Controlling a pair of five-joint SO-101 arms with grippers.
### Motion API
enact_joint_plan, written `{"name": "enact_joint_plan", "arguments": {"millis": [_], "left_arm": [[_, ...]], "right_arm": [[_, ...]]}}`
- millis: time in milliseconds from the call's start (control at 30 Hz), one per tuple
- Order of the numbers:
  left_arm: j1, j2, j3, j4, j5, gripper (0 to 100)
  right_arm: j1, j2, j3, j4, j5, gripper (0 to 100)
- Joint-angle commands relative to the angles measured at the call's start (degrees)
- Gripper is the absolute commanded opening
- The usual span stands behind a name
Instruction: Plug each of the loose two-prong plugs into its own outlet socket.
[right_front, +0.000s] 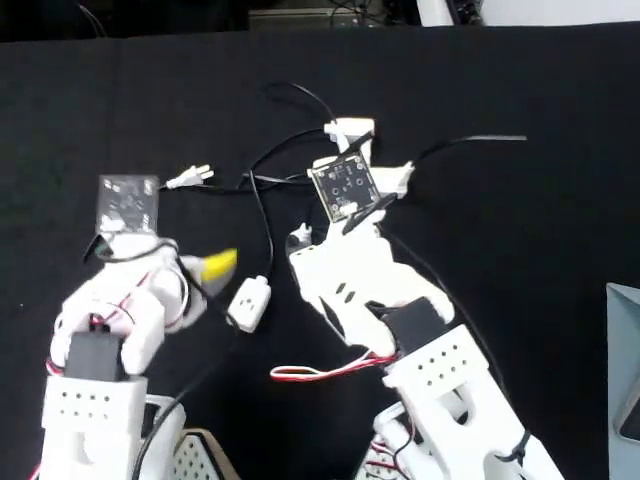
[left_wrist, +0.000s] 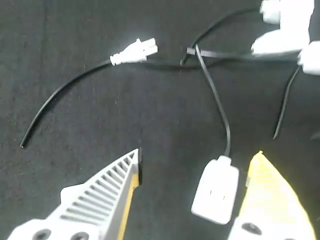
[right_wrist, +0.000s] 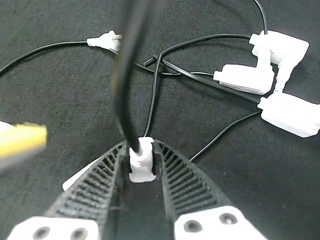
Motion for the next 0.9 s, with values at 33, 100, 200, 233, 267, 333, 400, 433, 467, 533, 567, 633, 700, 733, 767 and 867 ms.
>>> {"name": "enact_joint_plan", "arguments": {"millis": [33,100,200,233,267,333,400,433,467,533,567,633,700,733,767,867], "left_arm": [[6.5,-2.3,7.2,0.4,-6.2,33],[9.5,-2.3,8.6,0.4,-6.2,33],[14.5,-2.2,9.2,0.4,-6.2,33],[16.3,-2.2,9.3,0.4,-6.2,33],[18.0,-2.1,9.4,0.4,-6.1,33],[20.4,-0.4,9.5,0.4,-6.1,33],[21.6,3.4,9.2,-0.1,-6.1,33],[21.8,5.9,8.8,-0.4,-6.2,33],[21.8,8.8,8.1,-1.3,-6.2,33],[21.7,15.3,6.8,-3.6,-6.2,33],[21.5,18.9,6.0,-5.2,-6.2,33],[21.5,25.8,4.4,-8.1,-6.2,33],[21.4,32.2,2.8,-10.5,-6.1,33],[21.2,35.1,1.9,-11.3,-6.0,33],[20.5,37.6,1.1,-12.1,-5.9,33],[15.9,44.1,-1.4,-14.8,-6.2,31]], "right_arm": [[2.0,-1.5,-0.4,-1.5,0.7,1.2],[3.7,-1.8,-0.5,-1.5,2.0,1.2],[6.6,-1.8,-1.5,-1.3,2.5,1.2],[7.2,-1.8,-1.8,-1.2,2.5,1.2],[7.6,-1.8,-1.8,-1.1,2.5,1.2],[7.7,-1.7,-1.7,-1.3,2.5,1.2],[7.6,-1.5,-1.7,-1.4,2.5,1.2],[7.6,-1.5,-1.7,-1.5,2.5,1.2],[7.6,-1.5,-1.7,-1.5,2.5,1.2],[7.6,-1.5,-1.7,-1.5,2.5,1.2],[7.6,-1.5,-1.7,-1.5,2.5,1.2],[7.6,-1.5,-1.7,-1.5,2.5,1.2],[7.6,-1.5,-1.6,-1.5,2.5,1.2],[7.6,-1.5,-1.6,-1.5,2.5,1.2],[7.6,-1.5,-1.6,-1.5,2.5,1.2],[7.6,-1.5,-1.6,-1.5,2.5,1.2]]}}
